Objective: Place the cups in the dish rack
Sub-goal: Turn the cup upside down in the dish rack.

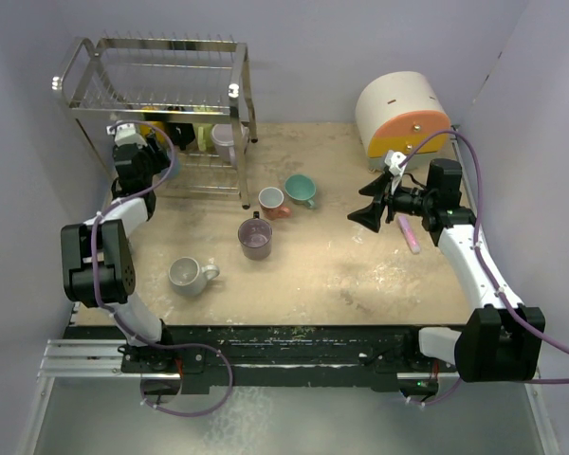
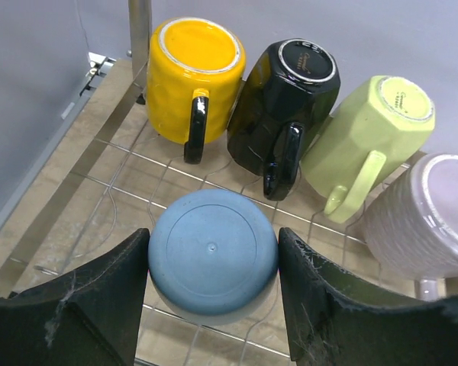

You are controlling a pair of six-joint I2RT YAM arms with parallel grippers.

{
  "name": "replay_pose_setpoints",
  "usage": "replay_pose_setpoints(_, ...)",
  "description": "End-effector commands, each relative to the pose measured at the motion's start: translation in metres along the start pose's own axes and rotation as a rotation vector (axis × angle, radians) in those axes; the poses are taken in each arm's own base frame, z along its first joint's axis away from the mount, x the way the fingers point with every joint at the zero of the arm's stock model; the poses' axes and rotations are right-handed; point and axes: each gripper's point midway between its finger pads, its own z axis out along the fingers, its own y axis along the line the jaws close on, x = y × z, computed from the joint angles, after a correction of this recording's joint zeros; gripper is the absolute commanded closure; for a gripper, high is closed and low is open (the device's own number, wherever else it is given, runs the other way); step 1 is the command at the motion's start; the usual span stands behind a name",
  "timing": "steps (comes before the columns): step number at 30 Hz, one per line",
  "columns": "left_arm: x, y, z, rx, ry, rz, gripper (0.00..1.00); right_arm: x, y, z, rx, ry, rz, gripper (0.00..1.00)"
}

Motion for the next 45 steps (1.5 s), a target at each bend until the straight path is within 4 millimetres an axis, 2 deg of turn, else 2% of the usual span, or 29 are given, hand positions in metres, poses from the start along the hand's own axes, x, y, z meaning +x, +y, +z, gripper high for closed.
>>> replay_pose_setpoints(1, -0.045, -0.001, 0.012, 0.021, -0.151, 0.103, 1.00, -0.007, -0.005, -0.003, 0.020, -0.009, -0.039, 0.20)
replay_pose_setpoints(13, -0.033, 0.020, 0.041, -0.006, -0.099, 0.270, 1.00, -0.005, -0.007, -0.003, 0.027, -0.006, -0.032, 0.20)
replay_pose_setpoints(17, -0.032, 0.029, 0.051, -0.017, -0.079, 0.294, 1.00, -0.004, -0.009, -0.004, 0.030, -0.004, -0.031, 0.20)
replay_pose_setpoints(26, -0.027, 0.036, 0.072, -0.022, -0.037, 0.338, 1.00, -0.001, -0.011, -0.002, 0.033, 0.002, -0.027, 0.20)
replay_pose_setpoints(31, -0.031, 0.043, 0.081, -0.049, -0.027, 0.351, 1.00, 0.000, -0.012, -0.003, 0.038, 0.005, -0.029, 0.20)
replay_pose_setpoints(33, -0.030, 0.044, 0.082, -0.054, -0.018, 0.353, 0.89, 0.000, -0.012, -0.003, 0.038, 0.004, -0.030, 0.20)
replay_pose_setpoints(36, -0.027, 0.049, 0.081, -0.076, -0.012, 0.358, 0.55, 0.000, -0.013, -0.003, 0.037, 0.005, -0.029, 0.20)
replay_pose_setpoints(37, -0.026, 0.051, 0.080, -0.083, -0.008, 0.358, 0.49, 0.000, -0.012, -0.003, 0.037, 0.005, -0.029, 0.20)
replay_pose_setpoints(45, -0.039, 0.049, 0.072, -0.094, -0.034, 0.340, 0.21, -0.001, -0.012, -0.003, 0.037, 0.003, -0.033, 0.20)
